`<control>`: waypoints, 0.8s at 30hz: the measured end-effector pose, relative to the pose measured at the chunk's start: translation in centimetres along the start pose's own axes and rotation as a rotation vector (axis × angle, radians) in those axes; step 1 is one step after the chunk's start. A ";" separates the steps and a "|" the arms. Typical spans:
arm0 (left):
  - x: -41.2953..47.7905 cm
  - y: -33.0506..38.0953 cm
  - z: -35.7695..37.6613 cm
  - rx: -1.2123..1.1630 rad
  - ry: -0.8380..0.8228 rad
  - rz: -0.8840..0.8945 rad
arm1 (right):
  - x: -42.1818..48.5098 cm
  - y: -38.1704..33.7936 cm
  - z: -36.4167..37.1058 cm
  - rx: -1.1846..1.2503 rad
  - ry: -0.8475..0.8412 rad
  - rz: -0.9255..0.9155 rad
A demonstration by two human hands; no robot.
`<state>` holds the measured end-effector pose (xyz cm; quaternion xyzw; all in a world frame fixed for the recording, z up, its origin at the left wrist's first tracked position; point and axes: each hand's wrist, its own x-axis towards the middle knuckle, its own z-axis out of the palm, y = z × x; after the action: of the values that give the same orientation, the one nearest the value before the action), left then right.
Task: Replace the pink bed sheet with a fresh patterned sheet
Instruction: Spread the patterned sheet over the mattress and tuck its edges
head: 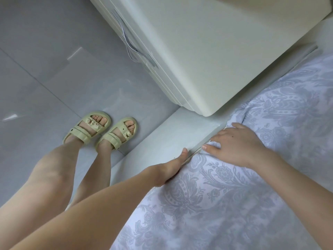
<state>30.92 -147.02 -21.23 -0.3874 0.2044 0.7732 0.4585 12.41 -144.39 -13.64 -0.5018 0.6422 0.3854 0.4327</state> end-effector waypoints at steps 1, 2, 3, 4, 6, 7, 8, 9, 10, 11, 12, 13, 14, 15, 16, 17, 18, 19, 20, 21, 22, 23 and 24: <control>-0.6 0.2 0.2 -0.018 0.040 0.019 | 0.4 0.0 -0.4 -0.040 -0.033 -0.002; -0.7 0.2 0.4 -0.055 0.079 0.064 | 1.0 0.0 -0.6 -0.081 -0.074 -0.003; -0.8 0.2 0.6 -0.103 0.106 0.113 | 1.6 -0.1 -0.7 -0.110 -0.117 0.004; -1.0 0.3 1.0 -0.154 0.121 0.166 | 2.3 -0.2 -0.8 -0.130 -0.172 0.021; -0.8 0.1 1.3 -0.231 0.119 0.241 | 3.6 -0.2 -0.8 -0.171 -0.278 0.064; -0.7 0.1 1.4 -0.238 0.091 0.247 | 4.0 -0.2 -0.8 -0.182 -0.316 0.080; -0.6 0.1 1.3 -0.220 0.053 0.234 | 4.3 -0.1 -0.8 -0.179 -0.343 0.092; -0.6 0.3 1.2 -0.200 0.003 0.213 | 4.4 -0.2 -0.8 -0.160 -0.356 0.100; -0.4 0.5 1.0 -0.167 -0.029 0.189 | 4.4 -0.2 -0.9 -0.129 -0.352 0.102; -0.4 0.8 0.9 -0.127 -0.052 0.169 | 4.1 -0.1 -0.9 -0.090 -0.332 0.092; -0.1 1.1 0.8 -0.087 -0.056 0.144 | 3.7 0.1 -1.0 -0.057 -0.281 0.073; 0.1 1.4 0.8 -0.051 -0.057 0.127 | 3.2 0.6 -1.1 -0.039 -0.185 0.054; 0.2 1.8 0.8 -0.016 -0.046 0.111 | 2.7 1.4 -1.4 -0.046 -0.055 0.055; 0.4 2.0 0.8 0.024 -0.032 0.102 | 2.3 2.5 -1.9 -0.077 0.081 0.078; 0.4 2.2 0.9 0.050 -0.017 0.096 | 2.0 3.8 -2.5 -0.114 0.177 0.113; 0.2 2.4 1.2 0.075 -0.003 0.092 | 1.9 5.1 -3.0 -0.146 0.221 0.144; 0.2 2.5 1.6 0.123 0.018 0.109 | 1.8 6.1 -3.2 -0.172 0.221 0.155; -0.2 2.4 2.2 0.170 0.078 0.143 | 1.8 6.9 -3.4 -0.188 0.198 0.148; -0.5 2.2 2.7 0.216 0.166 0.182 | 1.9 7.3 -3.5 -0.181 0.165 0.134; -1.1 1.8 3.3 0.253 0.261 0.234 | 2.0 7.5 -3.7 -0.153 0.128 0.132; -1.1 1.1 3.7 0.232 0.314 0.268 | 2.2 7.6 -3.8 -0.122 0.081 0.144; -1.2 0.5 4.0 0.181 0.331 0.306 | 2.4 7.7 -4.0 -0.119 0.036 0.161; -1.3 -0.1 4.4 0.131 0.323 0.327 | 2.7 7.9 -4.1 -0.141 -0.014 0.176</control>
<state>29.55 -144.77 -17.49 -0.4371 0.3848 0.7504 0.3128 3.69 -147.44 -14.35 -0.4701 0.6520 0.4695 0.3653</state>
